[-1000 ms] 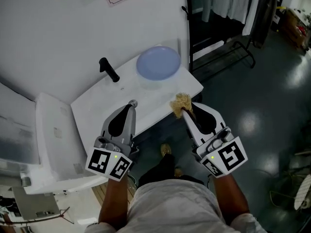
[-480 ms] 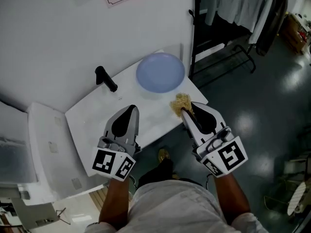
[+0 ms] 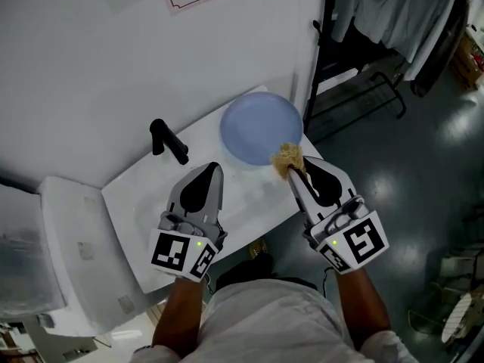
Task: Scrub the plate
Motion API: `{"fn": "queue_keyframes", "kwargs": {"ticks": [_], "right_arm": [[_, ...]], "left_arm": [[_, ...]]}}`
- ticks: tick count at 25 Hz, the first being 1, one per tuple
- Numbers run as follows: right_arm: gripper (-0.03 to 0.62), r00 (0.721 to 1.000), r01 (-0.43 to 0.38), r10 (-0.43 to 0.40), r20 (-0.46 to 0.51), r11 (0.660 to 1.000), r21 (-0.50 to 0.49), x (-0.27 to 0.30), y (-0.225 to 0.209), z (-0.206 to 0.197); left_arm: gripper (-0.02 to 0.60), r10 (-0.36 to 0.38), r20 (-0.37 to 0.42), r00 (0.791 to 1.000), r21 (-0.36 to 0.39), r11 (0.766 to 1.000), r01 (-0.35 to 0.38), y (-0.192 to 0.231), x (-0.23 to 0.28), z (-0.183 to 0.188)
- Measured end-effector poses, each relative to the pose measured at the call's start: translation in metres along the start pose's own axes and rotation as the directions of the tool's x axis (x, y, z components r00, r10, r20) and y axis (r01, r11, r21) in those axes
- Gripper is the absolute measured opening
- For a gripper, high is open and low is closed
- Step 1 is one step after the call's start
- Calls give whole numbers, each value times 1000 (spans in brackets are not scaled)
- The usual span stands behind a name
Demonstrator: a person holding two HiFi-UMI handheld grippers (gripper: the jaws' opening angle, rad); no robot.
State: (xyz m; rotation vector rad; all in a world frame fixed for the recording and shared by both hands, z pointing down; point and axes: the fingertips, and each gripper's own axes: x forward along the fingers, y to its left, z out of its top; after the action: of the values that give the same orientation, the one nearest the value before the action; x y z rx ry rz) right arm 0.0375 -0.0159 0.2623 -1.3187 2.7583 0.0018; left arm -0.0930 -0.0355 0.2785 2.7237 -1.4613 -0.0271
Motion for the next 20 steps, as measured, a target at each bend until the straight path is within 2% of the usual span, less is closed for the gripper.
{"fn": "queue_keyframes", "kwargs": {"ticks": [11,15,20], "right_arm": [[61,999,0,0,-38,1000,-5,53,-24,-18],[61,999,-13,12,-53,1000,-11,68,-26,-21],[61,995,-51,49,-82,998,-30,83,-25,-24]], "left_arm": [[17,15,-137,990,-37,999,-20,30,41,-43],[18,48,-176,983,-61,996,-59,41,46,-55],[20,90,-224,970,-131,984,-122,52,47,-70]]}}
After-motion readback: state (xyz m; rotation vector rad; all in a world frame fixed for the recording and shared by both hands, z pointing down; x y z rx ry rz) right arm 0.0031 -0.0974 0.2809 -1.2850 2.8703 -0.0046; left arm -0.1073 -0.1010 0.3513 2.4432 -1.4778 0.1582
